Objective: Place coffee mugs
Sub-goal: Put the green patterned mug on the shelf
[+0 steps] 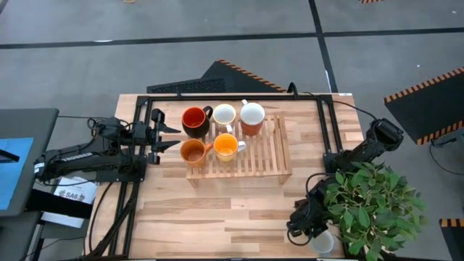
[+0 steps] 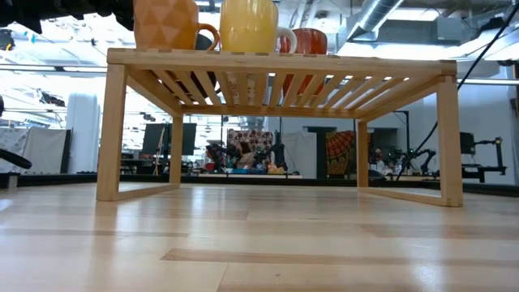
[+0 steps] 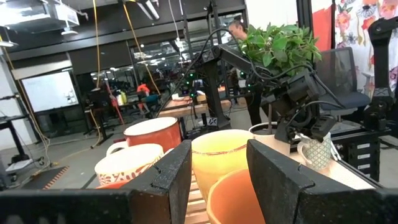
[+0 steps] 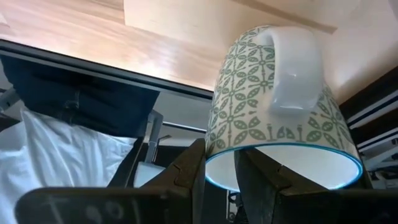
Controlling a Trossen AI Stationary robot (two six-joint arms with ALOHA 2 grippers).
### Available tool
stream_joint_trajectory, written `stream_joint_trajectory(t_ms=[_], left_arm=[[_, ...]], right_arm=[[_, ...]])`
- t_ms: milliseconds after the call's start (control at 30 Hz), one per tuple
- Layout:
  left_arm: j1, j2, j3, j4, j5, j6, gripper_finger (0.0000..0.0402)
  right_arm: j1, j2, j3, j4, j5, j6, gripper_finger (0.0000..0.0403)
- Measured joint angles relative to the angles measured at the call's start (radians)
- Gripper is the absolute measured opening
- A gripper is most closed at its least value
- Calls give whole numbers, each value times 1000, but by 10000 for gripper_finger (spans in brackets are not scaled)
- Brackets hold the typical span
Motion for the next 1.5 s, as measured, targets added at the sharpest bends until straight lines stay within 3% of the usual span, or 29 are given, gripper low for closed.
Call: stream_joint_trajectory(t_ms=[300,600,933,1167,1500], left_arm=[[0,0,0,0,0,3,141],[0,0,0,0,0,0,141],[0,0,0,0,0,0,141],[0,0,0,0,0,0,142],[0,0,0,1,0,-1,142]], right_arm=[[0,0,0,-4,105,-22,108],[0,0,0,-3,108,-49,103],[0,-2,1,-31,102,-78,58],[0,-2,1,-33,92,-100,52],[-21,1,46,-41,127,-247,49]])
